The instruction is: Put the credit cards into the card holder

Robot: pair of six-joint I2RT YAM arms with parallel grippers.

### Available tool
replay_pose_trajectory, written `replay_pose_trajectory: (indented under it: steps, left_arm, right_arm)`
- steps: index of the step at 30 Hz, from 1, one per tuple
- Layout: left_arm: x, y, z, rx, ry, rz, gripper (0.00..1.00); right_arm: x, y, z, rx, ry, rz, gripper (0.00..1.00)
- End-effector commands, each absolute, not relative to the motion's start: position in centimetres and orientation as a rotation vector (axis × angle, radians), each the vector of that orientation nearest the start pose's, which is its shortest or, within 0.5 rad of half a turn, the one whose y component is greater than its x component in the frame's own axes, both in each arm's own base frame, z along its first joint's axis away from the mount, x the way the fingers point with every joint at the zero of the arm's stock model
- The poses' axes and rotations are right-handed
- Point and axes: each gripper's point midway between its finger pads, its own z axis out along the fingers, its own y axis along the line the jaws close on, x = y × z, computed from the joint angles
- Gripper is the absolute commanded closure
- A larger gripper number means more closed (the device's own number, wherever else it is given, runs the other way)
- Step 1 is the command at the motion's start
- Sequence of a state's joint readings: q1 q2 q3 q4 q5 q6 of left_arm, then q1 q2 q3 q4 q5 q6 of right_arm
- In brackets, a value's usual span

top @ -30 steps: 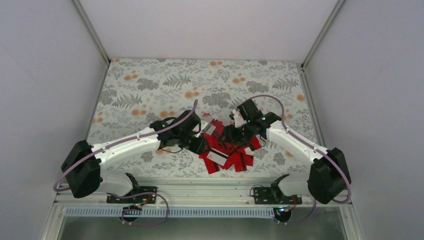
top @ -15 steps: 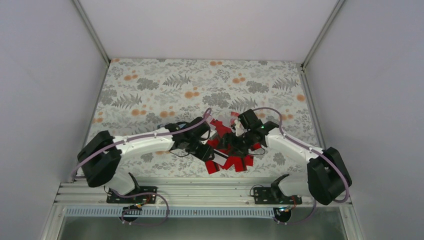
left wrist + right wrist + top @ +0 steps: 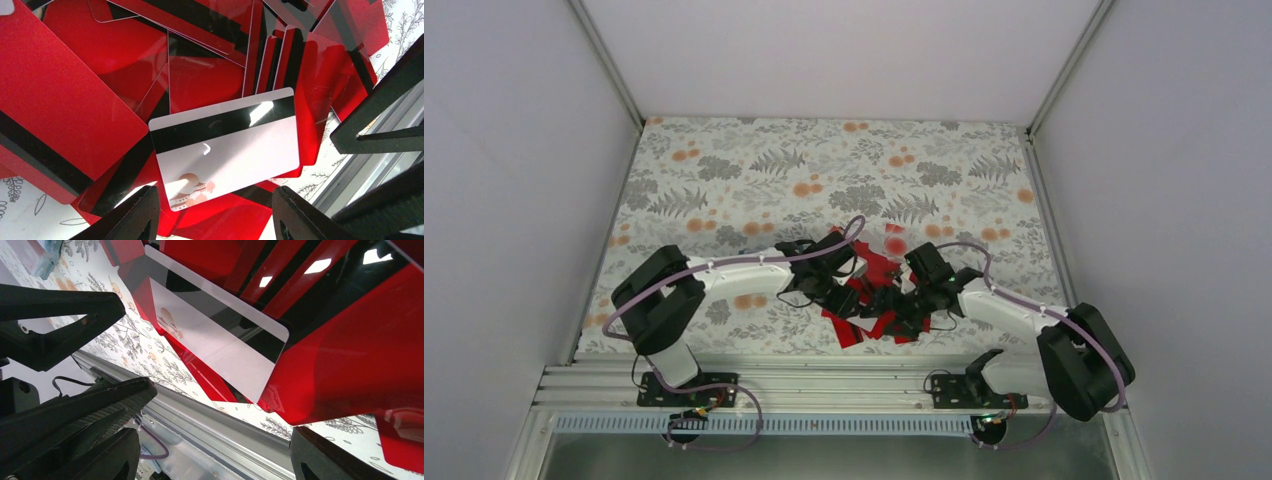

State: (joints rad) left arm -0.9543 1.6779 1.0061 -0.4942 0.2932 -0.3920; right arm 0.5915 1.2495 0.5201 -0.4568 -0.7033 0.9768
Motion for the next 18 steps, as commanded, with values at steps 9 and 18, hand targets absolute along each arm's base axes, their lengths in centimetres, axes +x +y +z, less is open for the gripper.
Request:
replay_pose_trajectory:
  steps: [9,18]
  left_arm:
    - [18.7,-34.7,4.7,0.944,2.727,-0.797,0.45]
    - [18.3,-34.4,3.1,0.958,2.77,-0.792,0.46]
  right_arm:
    - [14.3,23.4,4.9,0.367,3.008,1.306,0.31]
    - [14.3,23.1,3.5,0.357,2.997,1.293,0.36]
